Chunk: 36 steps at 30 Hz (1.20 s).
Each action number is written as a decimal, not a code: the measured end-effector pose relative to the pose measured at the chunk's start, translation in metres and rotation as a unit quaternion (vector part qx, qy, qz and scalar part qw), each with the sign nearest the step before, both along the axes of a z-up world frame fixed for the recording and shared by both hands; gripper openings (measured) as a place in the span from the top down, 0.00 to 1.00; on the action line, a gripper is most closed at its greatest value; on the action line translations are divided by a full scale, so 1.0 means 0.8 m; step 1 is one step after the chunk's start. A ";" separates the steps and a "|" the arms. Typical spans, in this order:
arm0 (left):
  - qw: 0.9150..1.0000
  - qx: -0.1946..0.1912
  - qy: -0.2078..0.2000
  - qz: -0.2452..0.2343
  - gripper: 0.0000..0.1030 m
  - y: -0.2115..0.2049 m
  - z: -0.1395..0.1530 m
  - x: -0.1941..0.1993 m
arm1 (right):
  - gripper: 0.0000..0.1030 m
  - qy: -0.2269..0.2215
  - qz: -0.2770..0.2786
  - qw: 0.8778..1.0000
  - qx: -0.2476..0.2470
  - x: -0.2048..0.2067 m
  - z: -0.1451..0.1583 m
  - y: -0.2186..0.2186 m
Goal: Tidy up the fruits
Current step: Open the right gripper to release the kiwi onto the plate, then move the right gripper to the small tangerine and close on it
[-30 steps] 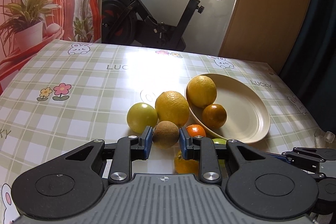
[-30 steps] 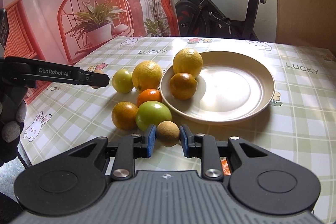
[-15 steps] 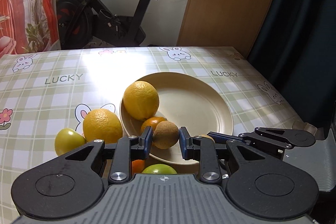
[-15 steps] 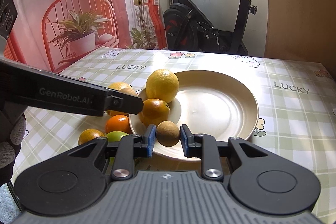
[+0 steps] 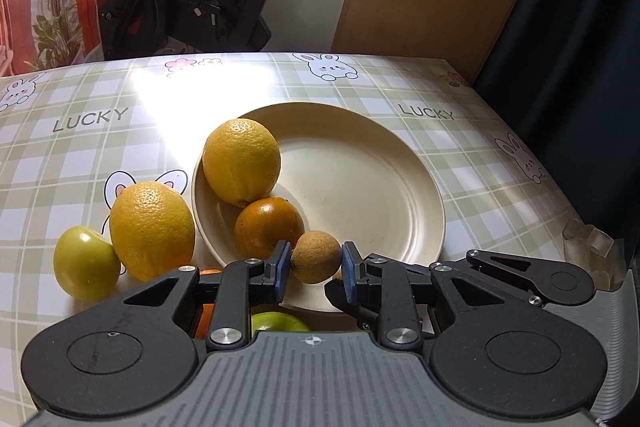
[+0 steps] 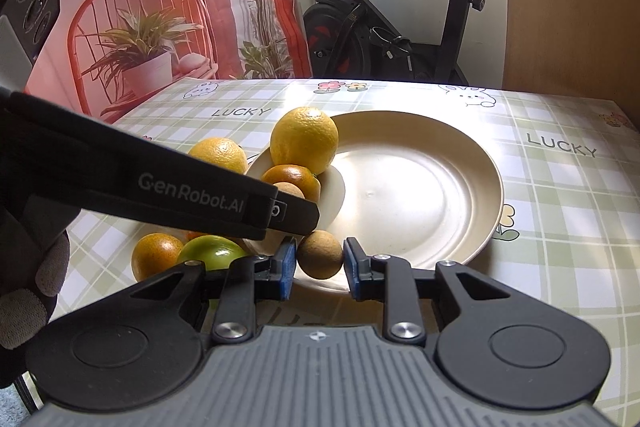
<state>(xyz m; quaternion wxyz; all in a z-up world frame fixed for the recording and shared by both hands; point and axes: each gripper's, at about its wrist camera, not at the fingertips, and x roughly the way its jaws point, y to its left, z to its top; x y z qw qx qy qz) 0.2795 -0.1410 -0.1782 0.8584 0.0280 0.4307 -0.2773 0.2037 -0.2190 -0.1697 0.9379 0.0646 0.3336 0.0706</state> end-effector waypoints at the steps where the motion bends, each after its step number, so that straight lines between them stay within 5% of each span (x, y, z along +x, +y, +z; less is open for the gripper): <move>1: 1.000 0.001 0.003 -0.001 0.72 -0.001 -0.001 0.001 | 0.73 0.000 -0.001 1.000 0.000 0.000 0.000 0.000; 20: 0.998 -0.049 -0.028 0.009 0.70 0.014 0.029 -0.035 | 0.70 -0.016 -0.022 1.000 -0.013 -0.068 0.026 -0.030; 36: 0.997 -0.059 0.022 -0.047 0.70 -0.007 0.002 -0.069 | 0.58 0.022 -0.013 0.999 -0.021 -0.123 0.015 -0.035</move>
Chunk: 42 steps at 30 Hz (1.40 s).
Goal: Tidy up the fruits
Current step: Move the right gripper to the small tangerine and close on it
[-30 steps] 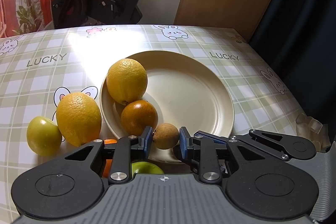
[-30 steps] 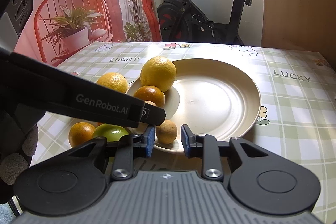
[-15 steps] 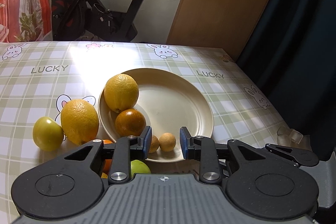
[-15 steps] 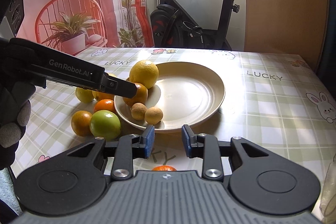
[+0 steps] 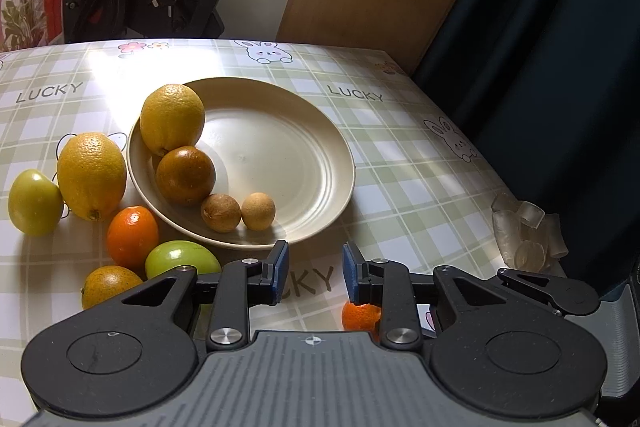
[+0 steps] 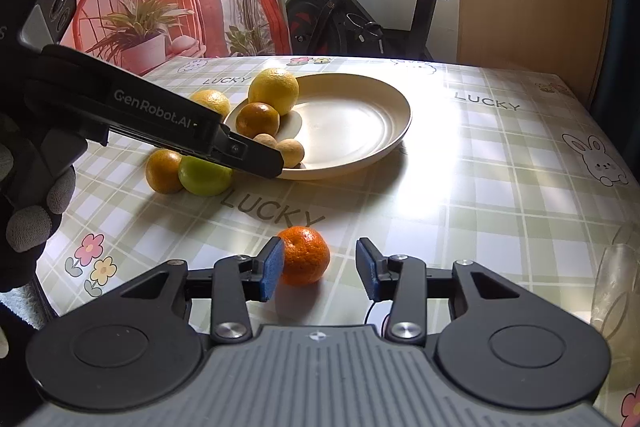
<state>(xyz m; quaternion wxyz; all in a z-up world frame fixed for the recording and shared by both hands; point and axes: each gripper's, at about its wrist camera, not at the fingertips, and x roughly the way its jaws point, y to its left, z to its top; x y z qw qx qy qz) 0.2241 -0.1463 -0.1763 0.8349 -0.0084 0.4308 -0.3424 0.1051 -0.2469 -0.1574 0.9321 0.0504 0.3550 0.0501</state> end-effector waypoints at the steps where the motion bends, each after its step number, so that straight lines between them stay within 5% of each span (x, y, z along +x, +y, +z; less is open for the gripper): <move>1: 1.000 0.001 0.003 -0.003 0.69 -0.001 -0.001 -0.001 | 0.58 0.002 0.003 1.000 0.000 0.000 -0.001 0.001; 4: 1.000 0.000 0.013 -0.007 0.61 -0.002 -0.005 -0.002 | 0.58 0.005 0.013 1.000 0.002 0.001 -0.004 0.006; 19: 0.997 0.003 0.068 -0.036 0.60 -0.019 -0.032 -0.003 | 0.59 0.009 0.016 1.000 0.020 0.006 -0.023 0.001; 42: 0.993 0.009 0.075 -0.086 0.58 -0.039 -0.040 -0.016 | 0.61 0.011 0.009 1.000 0.026 -0.001 -0.025 -0.001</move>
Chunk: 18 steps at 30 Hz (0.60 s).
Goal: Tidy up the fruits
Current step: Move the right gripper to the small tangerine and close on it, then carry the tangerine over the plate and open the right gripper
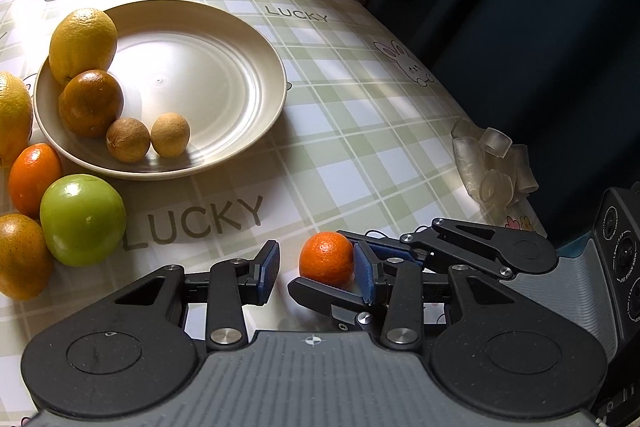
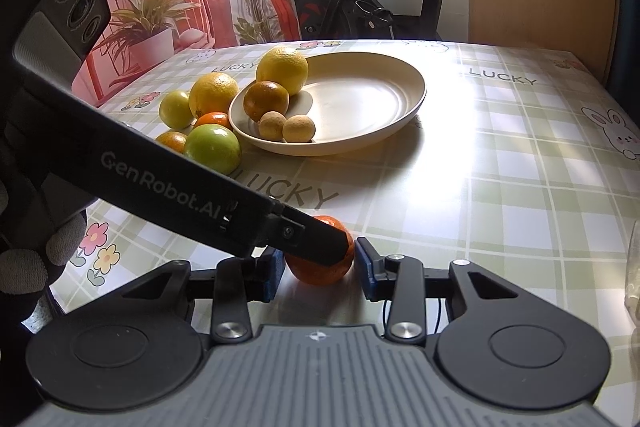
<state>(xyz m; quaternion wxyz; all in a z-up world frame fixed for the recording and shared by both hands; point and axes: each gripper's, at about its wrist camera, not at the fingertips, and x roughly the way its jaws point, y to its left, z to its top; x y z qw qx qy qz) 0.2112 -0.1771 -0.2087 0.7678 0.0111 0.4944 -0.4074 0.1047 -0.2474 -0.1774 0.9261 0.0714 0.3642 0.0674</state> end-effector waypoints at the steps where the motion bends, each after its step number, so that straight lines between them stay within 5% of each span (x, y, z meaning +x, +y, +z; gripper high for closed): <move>1: 1.000 0.000 0.000 0.000 0.58 0.000 0.000 0.000 | 0.61 0.000 0.000 1.000 0.000 0.000 0.000 0.000; 7: 1.000 -0.003 0.002 0.001 0.58 0.001 -0.002 0.000 | 0.63 0.001 0.000 1.000 0.000 -0.002 0.000 0.000; 10: 1.000 0.001 -0.005 -0.006 0.65 -0.002 0.000 -0.003 | 0.63 -0.007 0.004 1.000 0.007 -0.004 0.005 0.000; 18: 0.997 -0.011 -0.074 -0.008 0.69 -0.005 0.045 0.008 | 0.63 -0.049 0.015 0.999 -0.012 0.020 0.045 -0.002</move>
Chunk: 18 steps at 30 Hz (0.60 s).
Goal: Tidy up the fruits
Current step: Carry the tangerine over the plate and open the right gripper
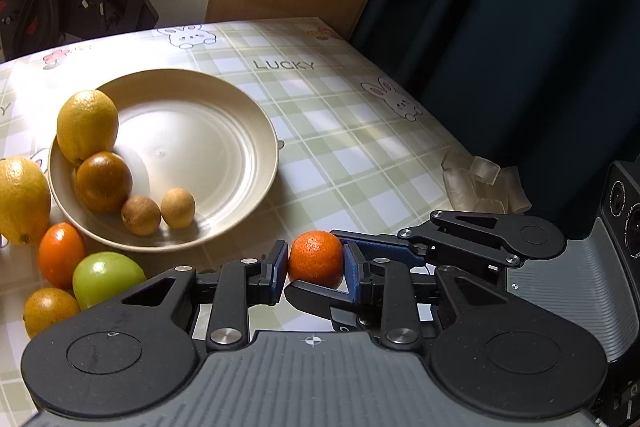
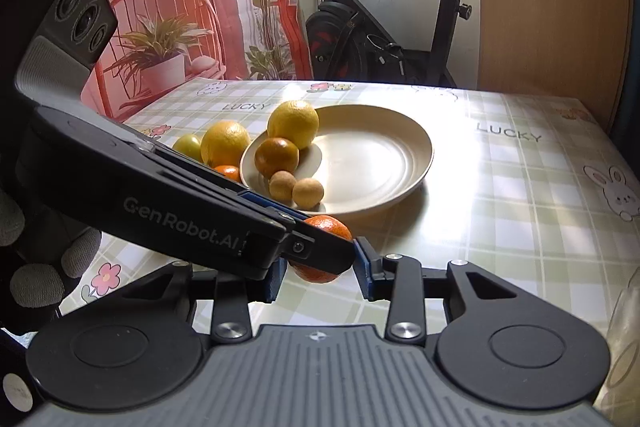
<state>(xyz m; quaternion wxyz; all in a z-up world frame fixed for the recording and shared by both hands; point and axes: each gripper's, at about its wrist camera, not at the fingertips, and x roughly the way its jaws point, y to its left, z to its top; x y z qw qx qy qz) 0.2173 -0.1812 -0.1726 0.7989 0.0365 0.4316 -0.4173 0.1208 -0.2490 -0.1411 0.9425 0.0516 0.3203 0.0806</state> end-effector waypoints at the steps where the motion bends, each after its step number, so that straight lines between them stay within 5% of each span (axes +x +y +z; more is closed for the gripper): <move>1: 1.000 -0.002 -0.006 0.002 0.69 0.000 0.005 0.003 | 0.63 -0.007 0.003 1.000 -0.004 0.006 0.006 0.000; 9: 0.999 -0.020 -0.030 0.027 0.69 -0.012 0.039 0.058 | 0.63 -0.036 0.001 0.999 -0.010 0.061 0.023 -0.012; 18: 0.999 0.012 -0.012 0.045 0.69 -0.050 0.008 0.120 | 0.63 0.000 -0.027 1.000 -0.005 0.131 -0.013 -0.037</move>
